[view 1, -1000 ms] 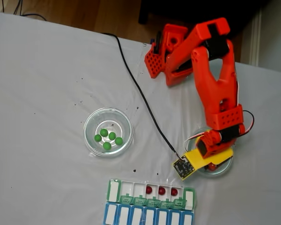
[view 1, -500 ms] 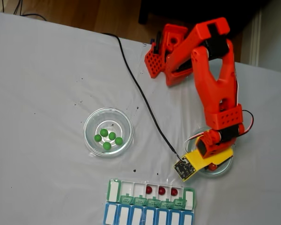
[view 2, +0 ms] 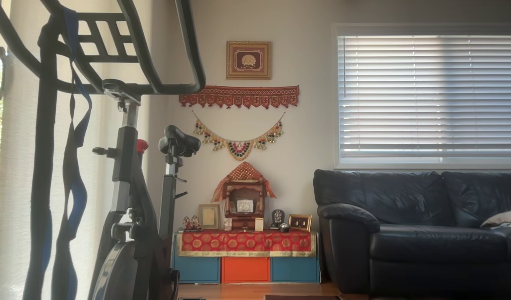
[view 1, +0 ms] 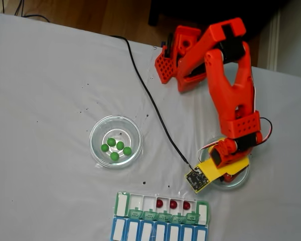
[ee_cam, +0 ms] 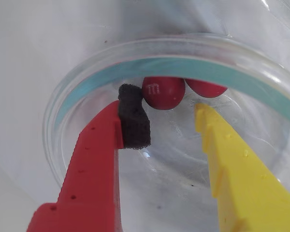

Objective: Sort medicines into box.

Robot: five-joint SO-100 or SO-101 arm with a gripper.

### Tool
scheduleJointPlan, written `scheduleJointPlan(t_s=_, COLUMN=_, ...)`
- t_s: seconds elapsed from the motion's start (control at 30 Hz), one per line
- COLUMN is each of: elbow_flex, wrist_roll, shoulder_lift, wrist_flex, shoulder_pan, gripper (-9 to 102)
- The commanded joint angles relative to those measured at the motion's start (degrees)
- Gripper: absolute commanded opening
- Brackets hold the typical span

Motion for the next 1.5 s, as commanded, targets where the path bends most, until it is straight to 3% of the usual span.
scheduleJointPlan(t_s=0.0, elbow_flex=-2.0, wrist_roll=0.3, shoulder_lift=1.5, wrist_flex=0.7, shoulder_pan=0.2, gripper=21)
scheduleJointPlan(t_s=0.83, elbow_flex=-0.1, wrist_roll=-0.4, shoulder_lift=8.6, wrist_flex=0.4, shoulder_pan=1.8, gripper=21)
scheduleJointPlan(t_s=1.47, elbow_flex=2.9, wrist_roll=-2.7, shoulder_lift=6.9, wrist_flex=-8.3, shoulder_pan=2.5, gripper=17)
